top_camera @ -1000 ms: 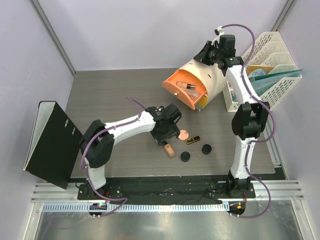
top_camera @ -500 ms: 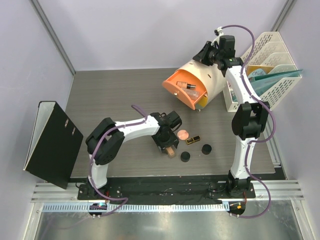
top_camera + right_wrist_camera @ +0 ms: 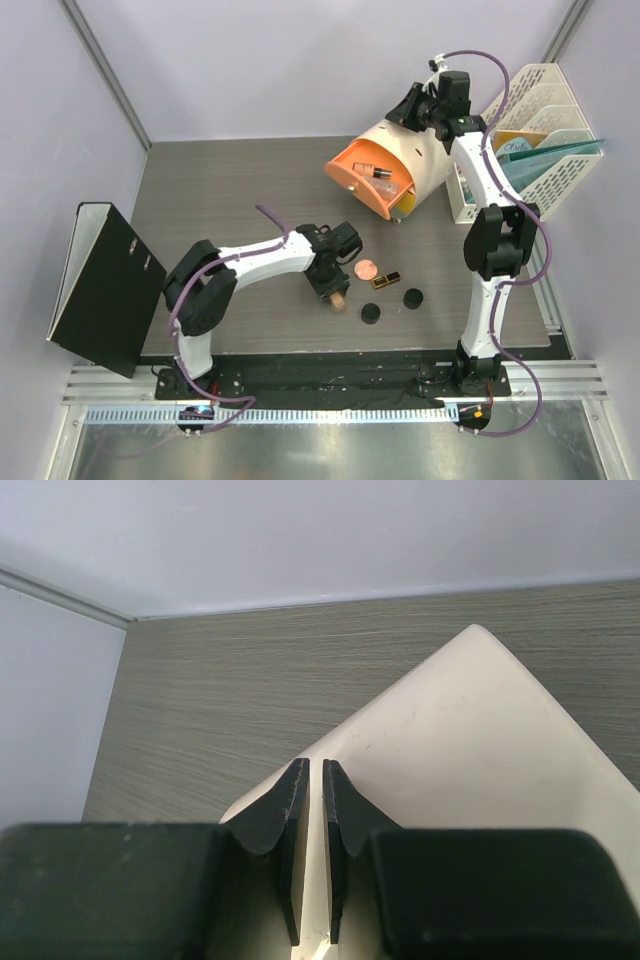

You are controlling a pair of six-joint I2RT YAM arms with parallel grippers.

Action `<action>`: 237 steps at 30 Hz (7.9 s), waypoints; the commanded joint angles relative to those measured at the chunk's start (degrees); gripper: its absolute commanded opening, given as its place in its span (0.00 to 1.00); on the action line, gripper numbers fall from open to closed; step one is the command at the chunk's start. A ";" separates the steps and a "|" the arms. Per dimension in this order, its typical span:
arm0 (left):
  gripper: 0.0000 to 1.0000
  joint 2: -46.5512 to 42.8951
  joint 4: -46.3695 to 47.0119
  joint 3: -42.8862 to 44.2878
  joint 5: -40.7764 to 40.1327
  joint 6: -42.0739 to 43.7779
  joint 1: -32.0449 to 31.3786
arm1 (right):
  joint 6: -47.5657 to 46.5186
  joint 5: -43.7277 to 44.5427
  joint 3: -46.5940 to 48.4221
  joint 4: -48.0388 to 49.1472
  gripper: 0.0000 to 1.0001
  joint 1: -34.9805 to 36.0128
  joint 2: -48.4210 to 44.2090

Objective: Organize the makeup

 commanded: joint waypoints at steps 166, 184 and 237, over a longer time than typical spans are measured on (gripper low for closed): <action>0.24 17.70 10.74 56.29 -16.31 53.91 10.89 | -1.54 0.68 -5.60 -9.76 0.19 -0.47 0.72; 0.00 0.40 8.55 44.09 -18.60 55.85 11.42 | -1.46 0.77 -5.43 -9.76 0.19 -0.55 0.89; 0.00 19.63 29.37 49.08 -5.76 39.68 10.01 | -2.07 1.03 -6.39 -10.20 0.19 -0.55 0.63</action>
